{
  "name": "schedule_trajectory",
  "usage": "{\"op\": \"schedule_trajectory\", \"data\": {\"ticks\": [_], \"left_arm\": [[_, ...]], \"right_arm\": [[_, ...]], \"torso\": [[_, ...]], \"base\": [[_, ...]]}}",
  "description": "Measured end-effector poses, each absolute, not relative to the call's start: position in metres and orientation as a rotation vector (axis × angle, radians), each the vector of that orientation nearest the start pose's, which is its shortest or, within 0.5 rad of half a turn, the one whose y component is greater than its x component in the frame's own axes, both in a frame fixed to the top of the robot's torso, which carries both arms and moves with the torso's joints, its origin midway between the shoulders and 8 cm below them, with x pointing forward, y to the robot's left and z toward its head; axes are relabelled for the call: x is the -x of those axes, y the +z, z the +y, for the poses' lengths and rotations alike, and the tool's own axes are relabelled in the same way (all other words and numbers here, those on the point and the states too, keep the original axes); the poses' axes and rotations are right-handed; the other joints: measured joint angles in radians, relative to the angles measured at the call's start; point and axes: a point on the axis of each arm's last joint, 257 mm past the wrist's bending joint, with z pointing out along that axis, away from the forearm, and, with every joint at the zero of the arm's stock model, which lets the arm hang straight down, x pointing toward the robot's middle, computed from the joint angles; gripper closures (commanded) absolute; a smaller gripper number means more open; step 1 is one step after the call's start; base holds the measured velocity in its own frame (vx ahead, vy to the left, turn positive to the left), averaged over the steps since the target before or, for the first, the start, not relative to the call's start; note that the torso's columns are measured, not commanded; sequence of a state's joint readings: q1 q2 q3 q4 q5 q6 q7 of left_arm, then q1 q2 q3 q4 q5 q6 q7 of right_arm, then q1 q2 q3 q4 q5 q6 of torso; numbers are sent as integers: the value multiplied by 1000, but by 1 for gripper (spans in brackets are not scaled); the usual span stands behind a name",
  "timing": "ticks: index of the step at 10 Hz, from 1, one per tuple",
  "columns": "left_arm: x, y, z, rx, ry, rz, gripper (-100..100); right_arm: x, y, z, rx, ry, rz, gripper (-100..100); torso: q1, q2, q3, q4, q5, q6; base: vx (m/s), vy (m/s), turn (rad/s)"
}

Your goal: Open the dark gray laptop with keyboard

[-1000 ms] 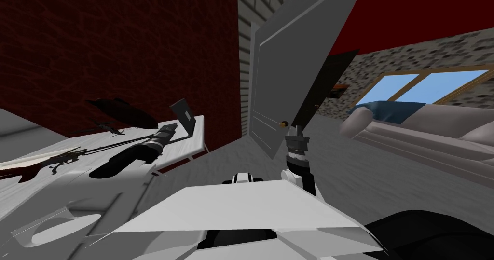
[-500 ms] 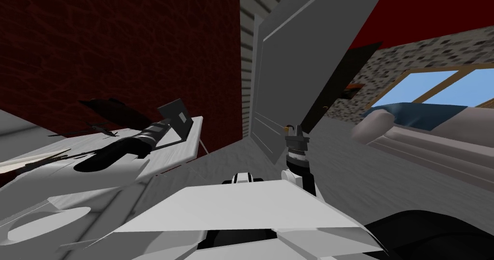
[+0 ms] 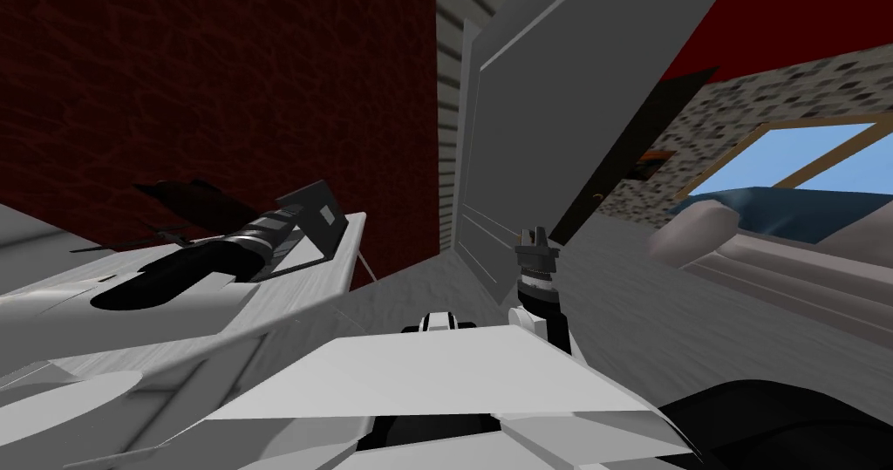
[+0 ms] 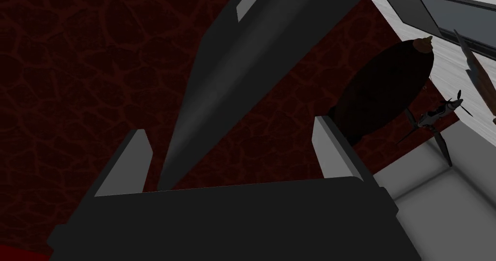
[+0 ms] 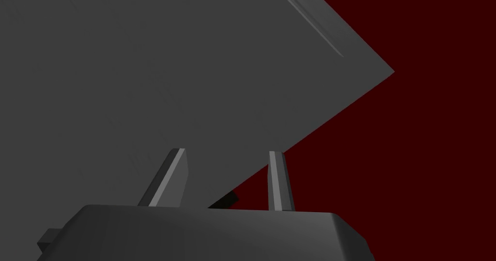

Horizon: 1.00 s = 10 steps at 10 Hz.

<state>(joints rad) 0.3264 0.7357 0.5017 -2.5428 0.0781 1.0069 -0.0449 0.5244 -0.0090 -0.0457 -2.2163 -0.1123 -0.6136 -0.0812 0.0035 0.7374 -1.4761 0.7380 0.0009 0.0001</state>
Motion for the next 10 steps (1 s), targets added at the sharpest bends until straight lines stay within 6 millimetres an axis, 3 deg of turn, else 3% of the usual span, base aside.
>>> {"op": "schedule_trajectory", "data": {"ticks": [1, 4, 10], "left_arm": [[-385, 28, 478, 916, -245, 1309, 100], [-390, 31, 480, 948, -304, 1269, 100], [-405, 19, 489, 1110, -515, 1164, 100]], "right_arm": [[-328, 11, -312, -720, 1392, 497, 0], [-328, 11, -312, -720, 1392, 497, 0], [-328, 11, -312, -720, 1392, 497, 0]], "torso": [[-2, 2, 0, 0, 0, 0], [7, 5, 5, 0, 9, 0], [-4, -1, -1, 0, -1, 1]], "base": [[11, 5, -11], [-46, 53, 29], [-57, 44, 20]]}}
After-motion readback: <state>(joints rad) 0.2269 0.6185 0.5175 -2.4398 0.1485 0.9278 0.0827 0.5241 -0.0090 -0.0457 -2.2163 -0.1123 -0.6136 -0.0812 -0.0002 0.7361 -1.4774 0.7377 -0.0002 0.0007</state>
